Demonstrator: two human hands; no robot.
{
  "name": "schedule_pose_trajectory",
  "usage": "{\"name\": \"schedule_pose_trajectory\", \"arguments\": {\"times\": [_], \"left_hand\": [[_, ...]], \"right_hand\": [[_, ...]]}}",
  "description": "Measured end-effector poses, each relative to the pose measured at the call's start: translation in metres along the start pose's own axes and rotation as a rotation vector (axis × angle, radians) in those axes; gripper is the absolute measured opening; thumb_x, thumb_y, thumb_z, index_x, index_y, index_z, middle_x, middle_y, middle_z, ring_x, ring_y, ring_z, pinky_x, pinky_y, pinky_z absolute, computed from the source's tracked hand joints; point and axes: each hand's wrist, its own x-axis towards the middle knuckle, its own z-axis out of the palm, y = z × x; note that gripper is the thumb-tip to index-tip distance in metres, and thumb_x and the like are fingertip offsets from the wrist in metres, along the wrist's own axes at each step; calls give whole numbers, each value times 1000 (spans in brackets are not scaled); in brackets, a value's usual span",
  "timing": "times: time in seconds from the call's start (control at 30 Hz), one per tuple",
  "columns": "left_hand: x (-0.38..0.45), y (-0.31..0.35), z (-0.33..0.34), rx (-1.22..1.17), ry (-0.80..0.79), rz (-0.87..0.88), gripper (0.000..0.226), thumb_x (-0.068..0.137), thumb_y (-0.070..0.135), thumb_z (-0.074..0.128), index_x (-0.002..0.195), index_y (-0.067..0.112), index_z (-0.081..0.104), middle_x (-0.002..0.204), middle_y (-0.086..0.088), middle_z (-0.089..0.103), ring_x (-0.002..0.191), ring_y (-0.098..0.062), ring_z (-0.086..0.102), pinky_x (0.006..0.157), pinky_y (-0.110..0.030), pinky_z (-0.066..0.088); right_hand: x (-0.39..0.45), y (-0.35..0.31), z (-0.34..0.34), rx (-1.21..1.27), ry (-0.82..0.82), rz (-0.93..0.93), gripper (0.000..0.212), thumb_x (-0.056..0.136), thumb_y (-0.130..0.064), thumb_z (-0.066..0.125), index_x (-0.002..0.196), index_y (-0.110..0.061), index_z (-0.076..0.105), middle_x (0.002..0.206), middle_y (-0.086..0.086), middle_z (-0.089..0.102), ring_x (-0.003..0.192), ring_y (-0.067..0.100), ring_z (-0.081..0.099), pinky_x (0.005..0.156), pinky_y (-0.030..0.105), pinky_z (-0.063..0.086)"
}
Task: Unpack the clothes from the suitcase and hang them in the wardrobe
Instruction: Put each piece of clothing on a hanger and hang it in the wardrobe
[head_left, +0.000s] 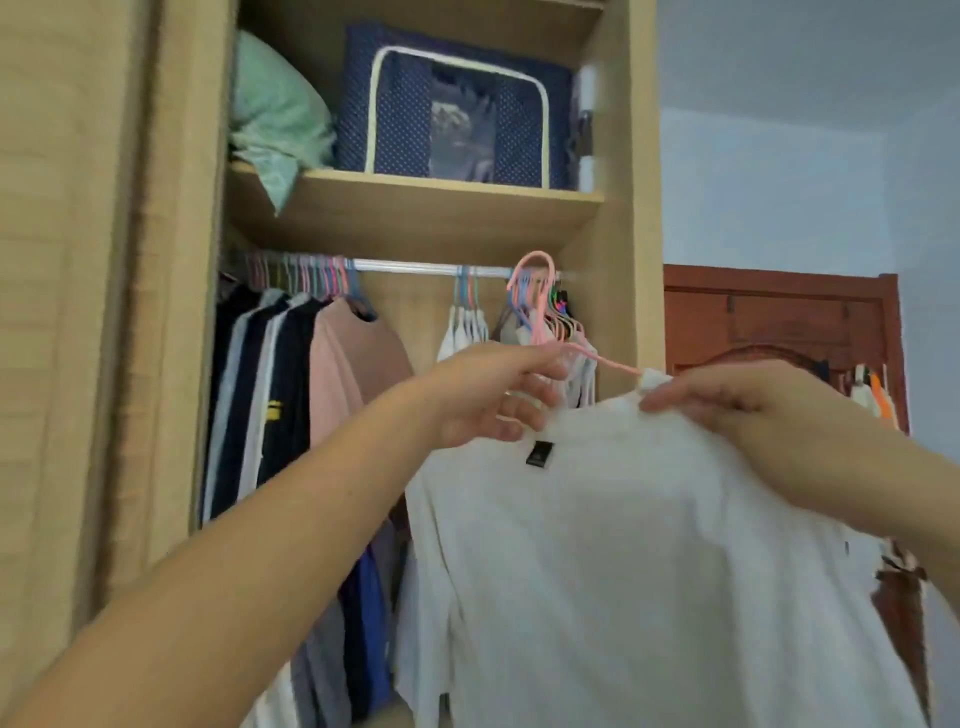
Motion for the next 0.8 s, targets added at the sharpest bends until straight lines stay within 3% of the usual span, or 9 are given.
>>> {"name": "schedule_pose_trajectory", "arguments": {"times": [0.13,0.2,0.27,0.37,0.4,0.53,0.6,0.7,0.8], "left_hand": [[12,-34,-122,638,421,35,22,101,29,56,107,11,68,98,-9,69,77,-21,67,70,-34,55],[19,-57,-182,927,484,36,20,100,25,53,99,12,68,99,-7,68,84,-21,65,77,-37,54],[21,-71,-236,1104,558,70,21,101,26,51,103,17,70,103,0,70,91,-19,64,83,-38,56],[26,-89,-303,1205,704,198,23,99,24,52,110,20,72,102,2,70,89,-17,65,82,-38,57],[30,-97,-320,1208,735,242,23,98,23,52,110,20,72,105,1,68,90,-17,65,82,-38,57],[52,-119,-356,1251,757,362,24,98,22,52,115,21,69,114,-2,57,110,-22,55,91,-37,51],[67,-122,-365,1285,751,390,25,98,21,53,119,20,68,119,-2,54,118,-24,48,94,-35,46],[86,-126,-378,1305,795,472,27,96,19,55,120,18,67,119,-4,52,121,-27,42,96,-39,44],[99,-134,-392,1347,838,524,27,93,19,58,118,17,68,119,-3,51,119,-26,42,95,-39,44]], "right_hand": [[78,-55,37,-232,97,-74,35,101,-14,50,113,-38,72,129,0,62,117,27,56,87,30,42],[120,-79,69,-392,116,-51,39,94,-9,50,115,-35,70,125,7,62,109,33,59,86,34,47],[161,-100,102,-524,116,-13,37,90,-8,50,116,-25,69,114,12,62,100,36,59,84,35,52],[212,-113,147,-690,116,-6,30,90,-10,51,113,-19,67,86,4,48,81,31,49,74,31,48],[226,-113,160,-730,103,9,28,91,-10,51,114,-18,66,85,4,47,80,30,49,73,31,46],[256,-102,181,-781,50,260,34,93,-14,52,127,-9,58,125,15,56,111,37,58,88,38,48],[266,-104,185,-780,73,334,34,91,-17,59,124,-7,60,126,16,57,112,36,58,90,37,48],[290,-121,211,-805,70,170,22,93,-11,55,113,-9,63,118,14,62,100,32,59,79,32,46],[322,-122,245,-826,-10,42,33,89,-4,49,115,-11,67,114,14,62,94,32,60,75,33,49]]}}
